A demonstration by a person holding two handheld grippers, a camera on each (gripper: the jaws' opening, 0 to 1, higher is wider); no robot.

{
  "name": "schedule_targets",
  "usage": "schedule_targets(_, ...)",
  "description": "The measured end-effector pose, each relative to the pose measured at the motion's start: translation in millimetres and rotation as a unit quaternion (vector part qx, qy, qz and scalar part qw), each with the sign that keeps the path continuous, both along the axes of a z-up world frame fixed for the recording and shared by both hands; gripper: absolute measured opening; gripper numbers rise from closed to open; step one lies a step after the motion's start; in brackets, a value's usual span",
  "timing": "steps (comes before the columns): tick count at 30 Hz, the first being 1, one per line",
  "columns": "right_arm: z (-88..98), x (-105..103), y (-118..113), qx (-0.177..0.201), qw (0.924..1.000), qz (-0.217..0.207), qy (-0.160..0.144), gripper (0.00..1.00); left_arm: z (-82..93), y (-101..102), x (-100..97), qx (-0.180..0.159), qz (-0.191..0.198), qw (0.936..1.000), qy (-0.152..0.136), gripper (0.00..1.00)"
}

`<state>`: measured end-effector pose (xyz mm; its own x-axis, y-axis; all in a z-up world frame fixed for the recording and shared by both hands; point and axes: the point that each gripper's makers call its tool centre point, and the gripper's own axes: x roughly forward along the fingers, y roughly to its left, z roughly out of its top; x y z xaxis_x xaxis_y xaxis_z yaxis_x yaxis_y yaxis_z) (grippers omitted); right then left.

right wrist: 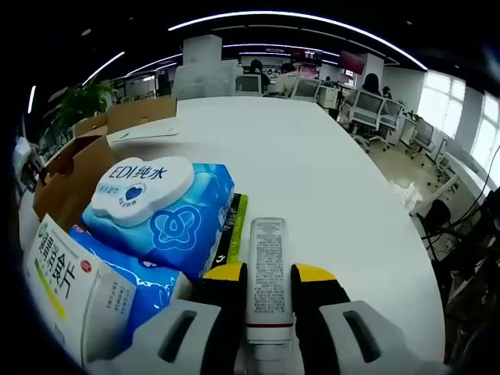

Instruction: Operate the shoe box by opening the lid, removing the specified soft item, and placing it in the target area until the item is outside and the box remains undamaged.

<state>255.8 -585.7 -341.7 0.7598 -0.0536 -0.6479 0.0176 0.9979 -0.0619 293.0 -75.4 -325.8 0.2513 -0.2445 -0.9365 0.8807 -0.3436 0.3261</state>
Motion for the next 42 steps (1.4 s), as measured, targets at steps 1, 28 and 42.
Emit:
schedule_targets(1,0.3,0,0,0.000,1.0000,0.001,0.000,0.22,0.0,0,0.0,0.000,0.001,1.0000,0.000,0.15)
schedule_targets(28,42.3,-3,7,-0.044,0.9984,0.028,-0.023,0.38,0.4,0,-0.1,-0.002,0.002,1.0000,0.000,0.15)
schedule_targets(42,148.9,34,76,-0.112,0.9819,0.118,-0.097,0.45,0.5,-1,-0.1,-0.004,0.003,1.0000,0.000,0.16)
